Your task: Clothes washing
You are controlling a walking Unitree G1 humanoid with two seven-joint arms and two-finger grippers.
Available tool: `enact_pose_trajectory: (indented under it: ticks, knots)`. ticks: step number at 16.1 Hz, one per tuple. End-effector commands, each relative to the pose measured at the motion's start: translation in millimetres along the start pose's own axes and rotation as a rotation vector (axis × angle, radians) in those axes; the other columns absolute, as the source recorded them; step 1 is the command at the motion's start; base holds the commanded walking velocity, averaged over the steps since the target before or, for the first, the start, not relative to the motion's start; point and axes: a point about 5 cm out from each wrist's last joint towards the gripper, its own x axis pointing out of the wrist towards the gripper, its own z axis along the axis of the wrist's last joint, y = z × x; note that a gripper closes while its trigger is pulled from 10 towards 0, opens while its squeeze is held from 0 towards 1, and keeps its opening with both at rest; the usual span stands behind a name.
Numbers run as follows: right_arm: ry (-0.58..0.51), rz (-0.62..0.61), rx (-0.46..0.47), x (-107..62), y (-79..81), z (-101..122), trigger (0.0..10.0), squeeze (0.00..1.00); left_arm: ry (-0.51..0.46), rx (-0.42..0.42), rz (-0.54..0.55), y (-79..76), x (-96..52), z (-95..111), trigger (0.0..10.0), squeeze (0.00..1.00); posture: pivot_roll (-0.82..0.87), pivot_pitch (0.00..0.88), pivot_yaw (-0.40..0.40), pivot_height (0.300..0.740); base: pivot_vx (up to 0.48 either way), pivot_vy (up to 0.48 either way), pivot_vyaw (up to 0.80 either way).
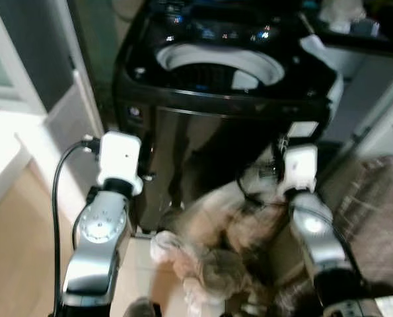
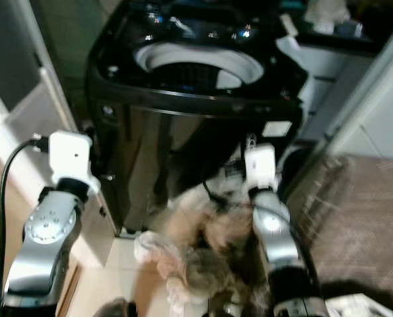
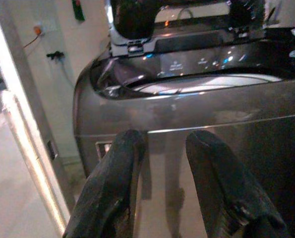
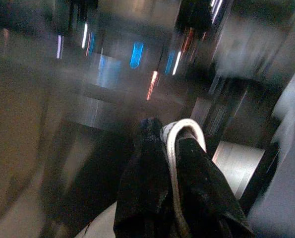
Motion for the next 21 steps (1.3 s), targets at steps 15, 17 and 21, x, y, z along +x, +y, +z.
enact_pose_trajectory:
  ticks: [15,17,21]
  knots:
    - [0.217,0.148,0.16,-63.1,-2.4,-2.4,10.0,0.0,0.143,0.012,0.004,-2.3,-16.9,-37.2,10.0,0.0,0.0,0.0,-0.046,0.74,0.0,0.0,0.0]
    - [0.264,0.196,0.148,-76.5,-1.2,-10.3,10.0,0.0,0.255,-0.018,0.023,-2.0,-27.9,-59.2,10.0,0.0,0.0,0.0,-0.043,0.74,0.0,0.0,0.0]
    - [0.625,0.307,0.025,-121.0,7.5,-106.0,10.0,0.0,0.572,0.098,-0.099,0.7,-58.6,-156.8,10.0,0.0,0.0,0.0,-0.051,0.74,0.0,0.0,0.0]
